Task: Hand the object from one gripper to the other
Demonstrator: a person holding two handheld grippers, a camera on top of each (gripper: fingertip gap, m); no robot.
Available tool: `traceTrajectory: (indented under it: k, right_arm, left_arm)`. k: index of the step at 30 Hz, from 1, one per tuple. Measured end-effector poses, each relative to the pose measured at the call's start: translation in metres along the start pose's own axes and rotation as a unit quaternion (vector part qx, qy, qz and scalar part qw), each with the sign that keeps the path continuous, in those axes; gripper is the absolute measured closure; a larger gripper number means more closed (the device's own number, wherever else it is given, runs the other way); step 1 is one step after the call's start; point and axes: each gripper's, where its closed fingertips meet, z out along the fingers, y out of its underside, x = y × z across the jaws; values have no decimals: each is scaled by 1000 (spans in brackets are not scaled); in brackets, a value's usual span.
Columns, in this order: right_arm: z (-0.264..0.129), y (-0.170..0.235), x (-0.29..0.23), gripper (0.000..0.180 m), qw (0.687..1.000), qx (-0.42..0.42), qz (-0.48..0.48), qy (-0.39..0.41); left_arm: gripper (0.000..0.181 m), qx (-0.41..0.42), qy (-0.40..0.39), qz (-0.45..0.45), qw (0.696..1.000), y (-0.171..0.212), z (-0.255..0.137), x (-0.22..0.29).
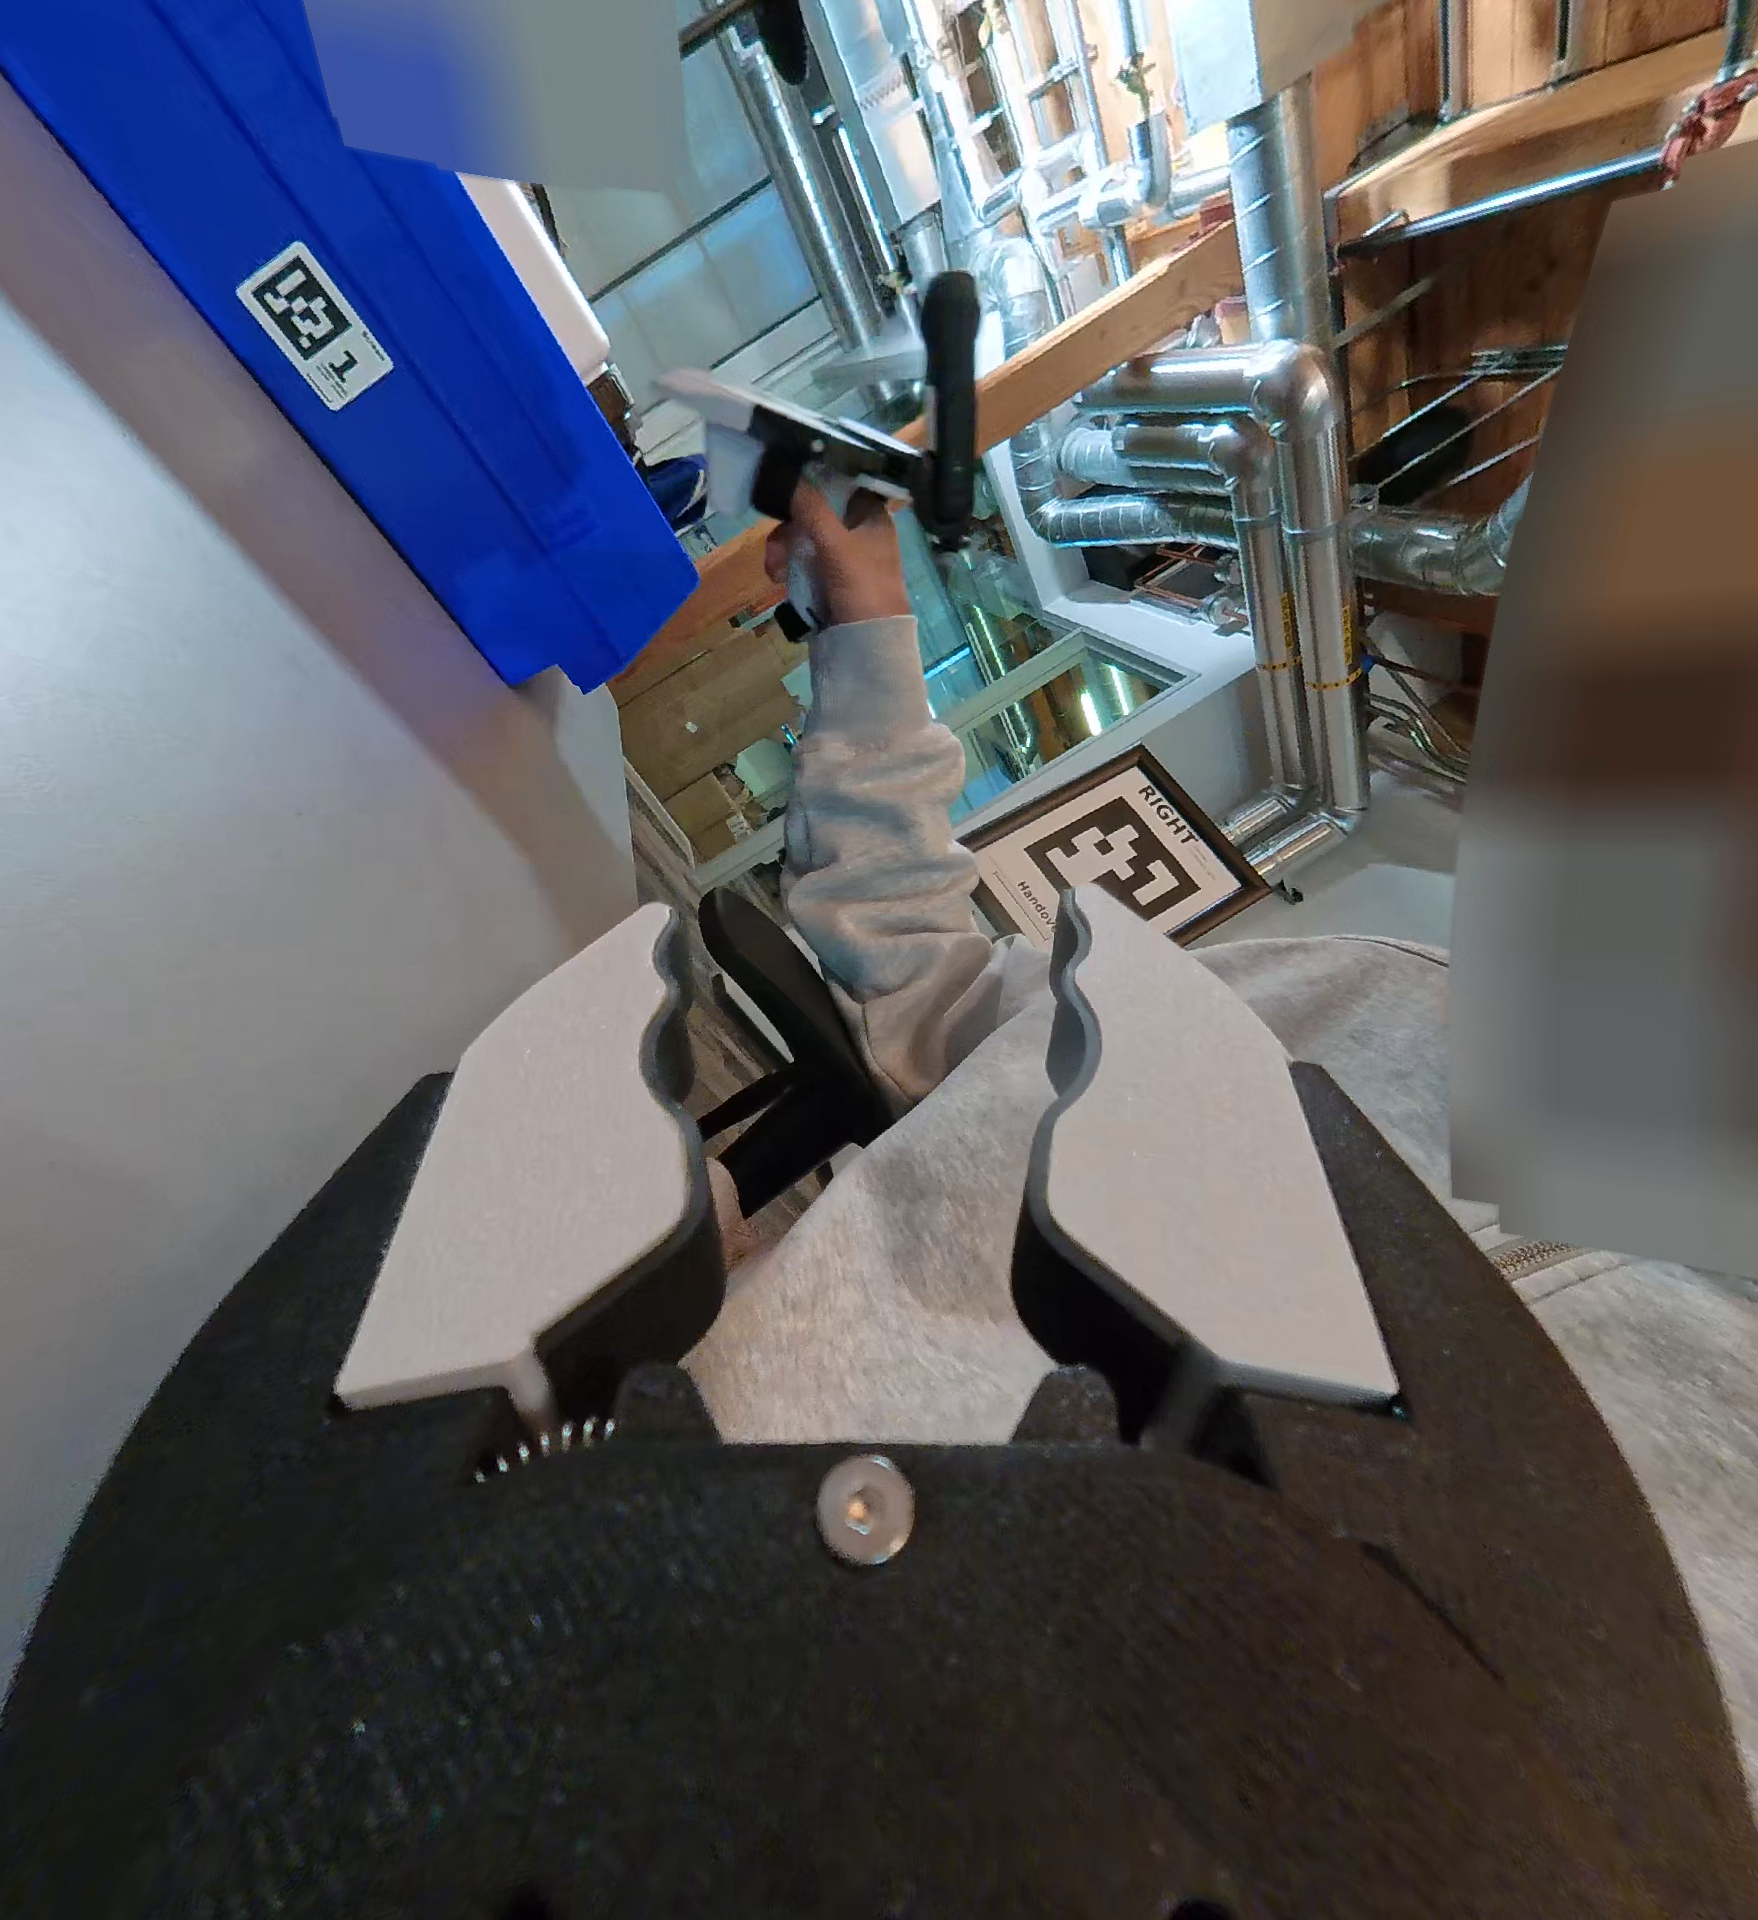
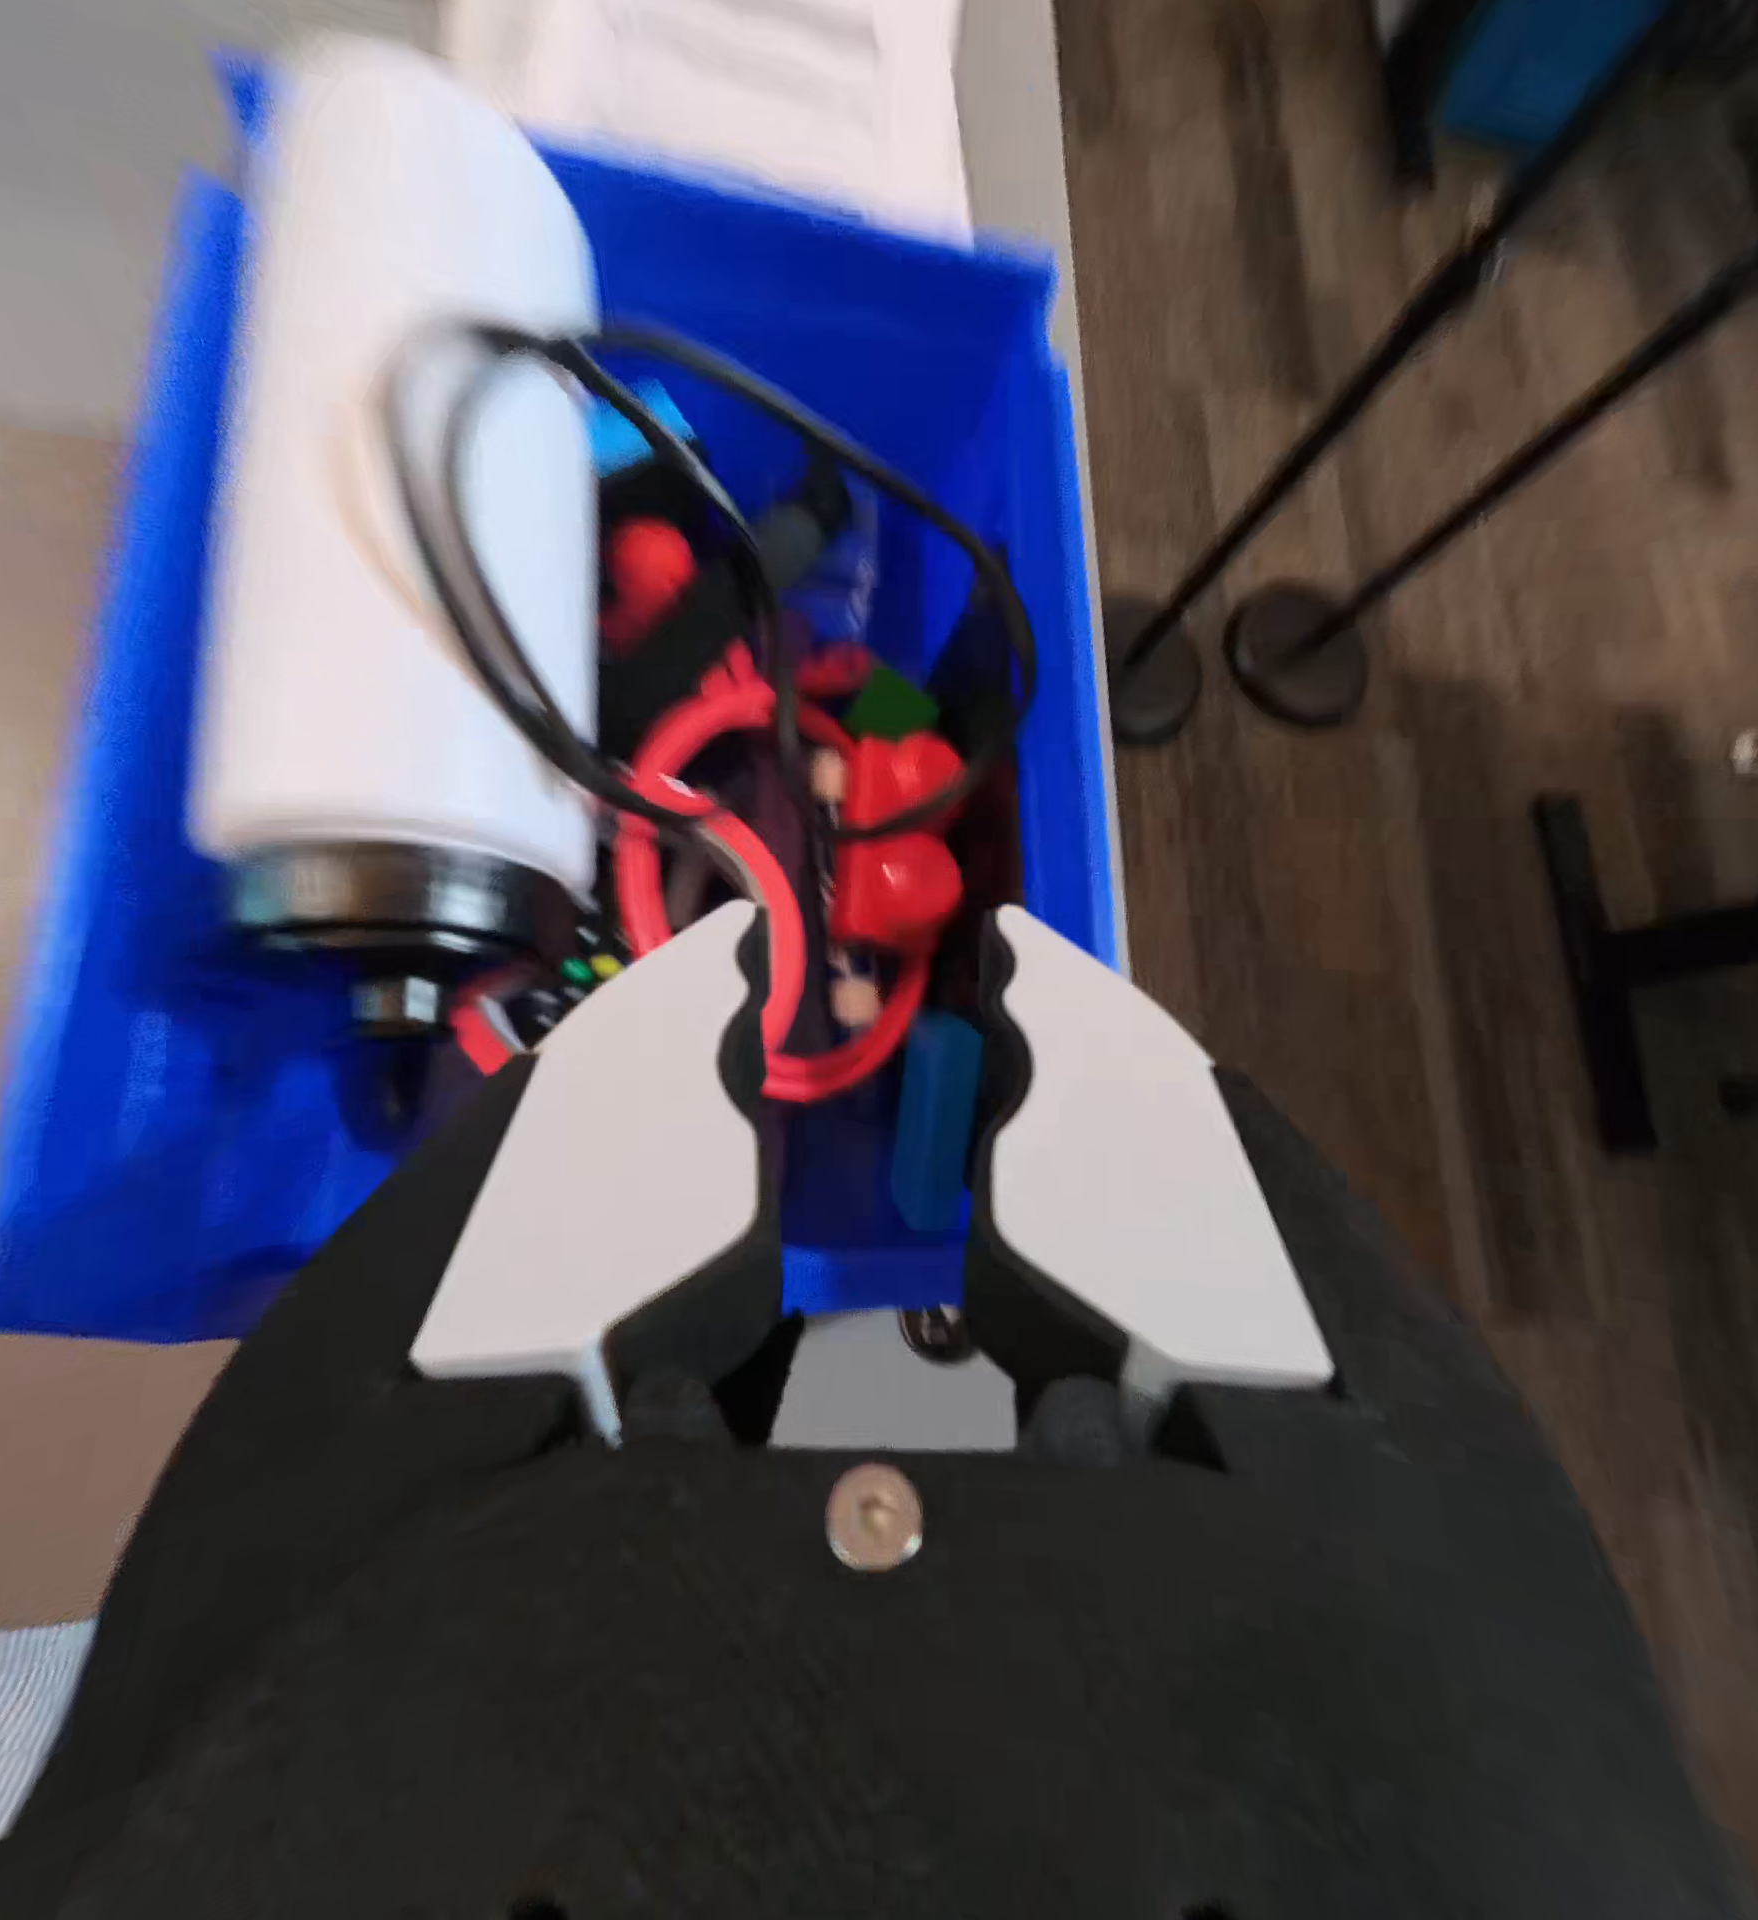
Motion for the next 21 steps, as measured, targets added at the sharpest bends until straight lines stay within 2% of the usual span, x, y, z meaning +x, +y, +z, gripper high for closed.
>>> traceTrajectory:
  k: [1,3,6,9,11,13,15,17,19,21]
  right_arm:
    - [-10,-18,-13,143,999,44,-12,-18]
    - [-36,-54,-49,147,987,141,-39,-62]
    - [-79,-98,-110,155,945,292,-94,-116]
    - [-94,-109,-175,155,903,367,-143,-168]
    - [-84,-98,-227,151,885,361,-148,-253]
    - [-68,-77,-277,141,873,310,-110,-360]
    - [-59,-59,-315,159,847,286,-73,-443]
    - [-51,-44,-339,179,832,261,-45,-488]
    - [-47,-34,-353,179,824,239,-46,-512]
    - [-46,-32,-357,179,819,246,-51,-515]
  left_arm:
    - [113,1,0,0,1000,0,0,0]
    - [113,1,0,0,1000,0,0,0]
    - [113,-2,-1,4,1000,1,1,0]
    - [113,-10,-7,19,1000,3,2,1]
    - [113,-18,-16,35,999,4,3,1]
    - [115,-24,-26,57,998,5,3,1]
    - [117,-29,-36,83,995,5,3,2]
    - [120,-34,-52,115,991,4,2,3]
    - [127,-36,-76,155,984,1,0,4]
    - [155,-13,-102,196,975,-13,-6,11]
